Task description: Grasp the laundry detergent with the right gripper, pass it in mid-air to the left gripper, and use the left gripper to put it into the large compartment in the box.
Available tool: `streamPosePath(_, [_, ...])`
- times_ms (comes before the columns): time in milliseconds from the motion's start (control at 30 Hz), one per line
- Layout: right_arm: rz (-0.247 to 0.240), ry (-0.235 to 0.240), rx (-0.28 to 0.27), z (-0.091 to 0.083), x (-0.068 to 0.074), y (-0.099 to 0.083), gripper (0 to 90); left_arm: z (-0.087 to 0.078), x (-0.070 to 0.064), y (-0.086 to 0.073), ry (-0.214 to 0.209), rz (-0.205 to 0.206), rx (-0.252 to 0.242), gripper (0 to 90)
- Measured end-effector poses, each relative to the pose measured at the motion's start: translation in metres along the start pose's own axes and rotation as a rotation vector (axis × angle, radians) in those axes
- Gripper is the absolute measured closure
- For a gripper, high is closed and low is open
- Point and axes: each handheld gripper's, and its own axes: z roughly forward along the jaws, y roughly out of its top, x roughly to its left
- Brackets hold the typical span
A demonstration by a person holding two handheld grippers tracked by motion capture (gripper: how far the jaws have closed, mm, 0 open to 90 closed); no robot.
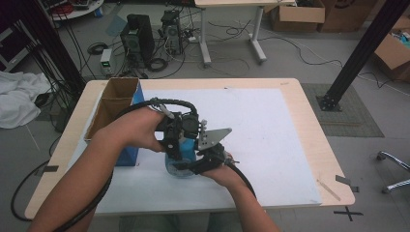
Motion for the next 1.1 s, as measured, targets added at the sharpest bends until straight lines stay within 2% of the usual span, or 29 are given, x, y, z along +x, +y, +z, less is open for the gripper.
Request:
streamPosePath(100, [-0.012,-0.006,0.002,-0.003,0.001,0.002,44.4,-0.002,-0.001,0.002,0.004,-0.001,-0.003,39.2])
streamPosePath(267, [-0.004,-0.004,-0.018,-0.010,0.002,0.004,42.8,-0.010,-0.001,0.004,-0.003,0.000,-0.016,39.2])
streamPosePath(367, [-0.010,-0.006,-0.015,-0.017,0.003,0.006,37.5,-0.015,-0.001,0.005,-0.011,-0.001,-0.009,39.2])
streamPosePath(400, [-0.003,-0.007,-0.013,-0.021,0.003,0.007,32.8,-0.015,0.000,0.005,-0.011,-0.001,-0.009,39.2])
streamPosePath(567, [-0.006,-0.014,0.006,-0.039,0.004,0.014,27.8,-0.020,0.004,0.001,-0.013,-0.031,0.001,39.2])
streamPosePath(667, [-0.012,-0.019,0.029,-0.047,0.002,0.019,25.7,-0.024,0.007,-0.001,-0.023,-0.055,0.007,39.2])
streamPosePath(867, [-0.022,-0.002,0.118,-0.055,-0.004,0.032,21.3,-0.037,0.010,-0.002,-0.041,-0.099,0.021,39.1])
streamPosePath(933, [-0.028,0.004,0.127,-0.058,-0.004,0.037,19.4,-0.043,0.012,-0.003,-0.050,-0.125,0.022,39.1])
streamPosePath(1100, [-0.055,0.004,0.218,-0.067,-0.008,0.051,14.2,-0.057,0.020,-0.007,-0.063,-0.201,0.037,39.0])
